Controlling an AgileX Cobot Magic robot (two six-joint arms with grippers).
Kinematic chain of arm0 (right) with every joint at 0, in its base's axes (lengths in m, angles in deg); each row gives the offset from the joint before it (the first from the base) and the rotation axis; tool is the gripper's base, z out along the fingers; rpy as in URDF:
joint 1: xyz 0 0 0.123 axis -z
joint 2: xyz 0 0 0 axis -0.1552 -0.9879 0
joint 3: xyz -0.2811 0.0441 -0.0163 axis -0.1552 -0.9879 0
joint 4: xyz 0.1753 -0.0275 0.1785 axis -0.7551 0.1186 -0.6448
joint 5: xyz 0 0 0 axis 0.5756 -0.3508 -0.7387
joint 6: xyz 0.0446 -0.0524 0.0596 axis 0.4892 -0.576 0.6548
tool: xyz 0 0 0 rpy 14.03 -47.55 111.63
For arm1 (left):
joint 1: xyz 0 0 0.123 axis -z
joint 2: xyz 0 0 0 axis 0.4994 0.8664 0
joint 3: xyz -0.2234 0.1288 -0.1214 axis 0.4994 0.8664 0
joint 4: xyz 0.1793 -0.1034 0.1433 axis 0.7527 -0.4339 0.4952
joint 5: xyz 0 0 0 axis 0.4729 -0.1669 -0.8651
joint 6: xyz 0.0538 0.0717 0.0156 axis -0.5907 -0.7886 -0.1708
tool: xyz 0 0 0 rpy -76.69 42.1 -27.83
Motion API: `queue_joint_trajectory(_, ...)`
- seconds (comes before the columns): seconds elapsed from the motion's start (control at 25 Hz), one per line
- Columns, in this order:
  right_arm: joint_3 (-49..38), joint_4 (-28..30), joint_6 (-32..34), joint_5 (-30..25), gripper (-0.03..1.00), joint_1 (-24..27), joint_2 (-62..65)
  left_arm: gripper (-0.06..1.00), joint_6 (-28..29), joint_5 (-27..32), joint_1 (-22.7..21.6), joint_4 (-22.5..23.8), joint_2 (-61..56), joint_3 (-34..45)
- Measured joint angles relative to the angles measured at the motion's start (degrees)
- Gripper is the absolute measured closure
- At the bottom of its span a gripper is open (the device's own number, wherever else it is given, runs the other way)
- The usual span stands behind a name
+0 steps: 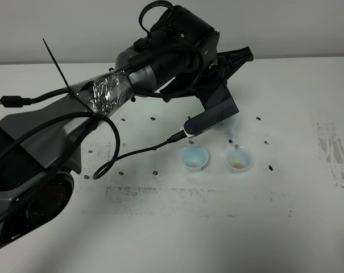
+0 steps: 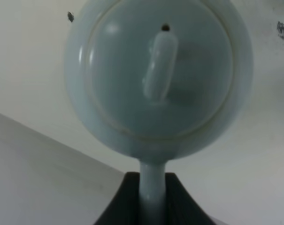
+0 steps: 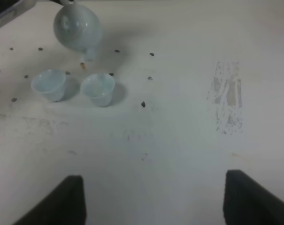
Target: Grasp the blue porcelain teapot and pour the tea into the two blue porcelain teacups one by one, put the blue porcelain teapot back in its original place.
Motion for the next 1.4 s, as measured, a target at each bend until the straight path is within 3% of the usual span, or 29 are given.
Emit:
queue_joint_trajectory(0.28, 0.00, 0.00, 0.00, 0.00, 0.38, 0.00, 0.00, 0.94, 0.00, -0.16, 1.72, 2.74, 0.00, 0.00)
queue_joint_trajectory(1.4, 0.00, 0.00, 0.00, 0.00, 0.38, 0.00, 0.00, 0.94, 0.00, -0.80, 2.05, 4.22, 0.05, 0.00)
